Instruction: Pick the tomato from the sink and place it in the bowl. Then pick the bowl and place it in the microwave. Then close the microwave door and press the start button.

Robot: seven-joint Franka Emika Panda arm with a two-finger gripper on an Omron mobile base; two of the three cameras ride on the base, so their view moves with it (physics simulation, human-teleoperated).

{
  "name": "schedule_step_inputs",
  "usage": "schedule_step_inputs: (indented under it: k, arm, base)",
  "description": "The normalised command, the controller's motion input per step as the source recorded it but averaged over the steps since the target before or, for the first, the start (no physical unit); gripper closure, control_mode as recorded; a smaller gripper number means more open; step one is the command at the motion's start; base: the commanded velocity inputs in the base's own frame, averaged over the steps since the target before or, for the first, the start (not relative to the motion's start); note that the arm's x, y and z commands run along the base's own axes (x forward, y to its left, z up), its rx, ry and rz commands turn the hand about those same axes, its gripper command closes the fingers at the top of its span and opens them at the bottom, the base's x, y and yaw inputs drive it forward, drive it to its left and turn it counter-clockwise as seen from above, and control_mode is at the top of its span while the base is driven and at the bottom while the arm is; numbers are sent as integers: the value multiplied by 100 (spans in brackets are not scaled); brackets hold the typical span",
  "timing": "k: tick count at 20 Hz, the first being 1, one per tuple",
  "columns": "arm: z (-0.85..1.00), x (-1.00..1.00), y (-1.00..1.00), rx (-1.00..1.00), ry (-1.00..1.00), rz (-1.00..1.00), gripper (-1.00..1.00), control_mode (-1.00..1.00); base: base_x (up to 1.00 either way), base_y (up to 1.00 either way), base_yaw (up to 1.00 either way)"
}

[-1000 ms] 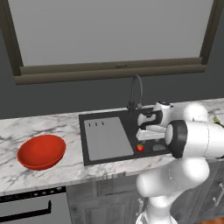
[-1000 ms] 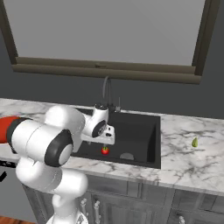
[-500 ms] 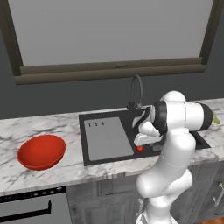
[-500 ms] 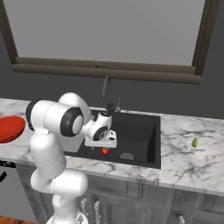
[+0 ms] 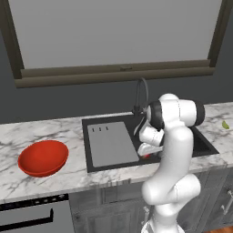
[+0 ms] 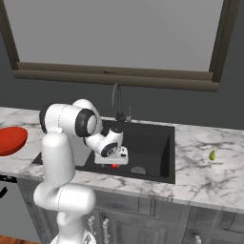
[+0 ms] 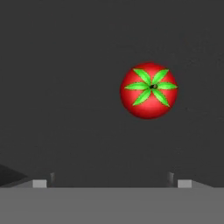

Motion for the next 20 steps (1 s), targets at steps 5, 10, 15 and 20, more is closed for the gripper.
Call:
schedule_step_inputs:
  k: [5,10,15,20]
  arm:
    - [-24,55,0,0,0,1,-100,-100]
    - [-17,51,-1,1,0,0,-100,-100]
    - [-22,19,-16,3,0,1,-100,-100]
    - [-28,1,-16,4,0,1,-100,-100]
  base:
    - [0,0,0]
    - [0,0,0]
    - [0,0,0]
    - [0,0,0]
